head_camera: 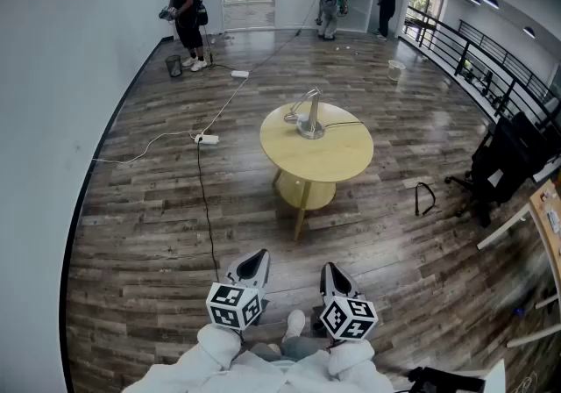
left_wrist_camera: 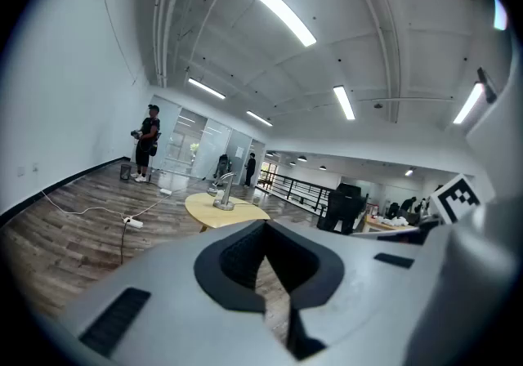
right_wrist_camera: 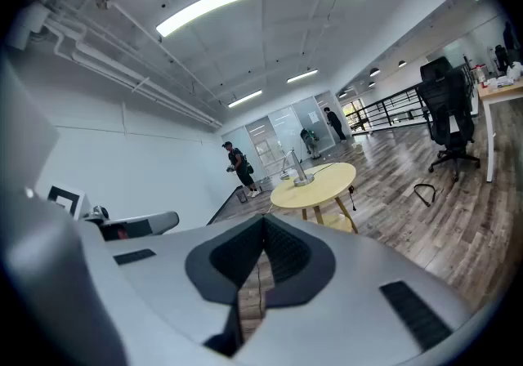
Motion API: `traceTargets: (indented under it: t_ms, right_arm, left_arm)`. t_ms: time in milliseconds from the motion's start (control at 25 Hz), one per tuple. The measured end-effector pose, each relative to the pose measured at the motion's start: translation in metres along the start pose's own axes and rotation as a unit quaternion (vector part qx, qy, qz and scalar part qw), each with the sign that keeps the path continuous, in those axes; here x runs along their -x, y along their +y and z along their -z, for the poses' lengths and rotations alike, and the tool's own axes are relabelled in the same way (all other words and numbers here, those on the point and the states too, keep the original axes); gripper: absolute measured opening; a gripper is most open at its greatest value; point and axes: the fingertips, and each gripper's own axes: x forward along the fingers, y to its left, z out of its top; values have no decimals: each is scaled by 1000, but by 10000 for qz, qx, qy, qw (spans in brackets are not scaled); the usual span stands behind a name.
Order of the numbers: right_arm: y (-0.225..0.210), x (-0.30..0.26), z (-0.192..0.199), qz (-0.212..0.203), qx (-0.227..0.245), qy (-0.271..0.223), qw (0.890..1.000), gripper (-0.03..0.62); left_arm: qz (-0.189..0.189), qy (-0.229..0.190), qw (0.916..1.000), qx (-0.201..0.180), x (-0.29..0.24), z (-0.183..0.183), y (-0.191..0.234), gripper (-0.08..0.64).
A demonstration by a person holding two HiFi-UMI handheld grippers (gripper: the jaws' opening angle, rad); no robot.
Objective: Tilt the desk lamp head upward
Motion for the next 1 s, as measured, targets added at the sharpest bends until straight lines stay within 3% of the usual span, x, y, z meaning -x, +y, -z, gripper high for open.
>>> traceTargets:
  t_ms: [1000]
  right_arm:
    - [-107,-167,-101,-144,126,-18,9998,12]
  left_arm:
    - [-118,137,9998,128,-205,-29,24,0]
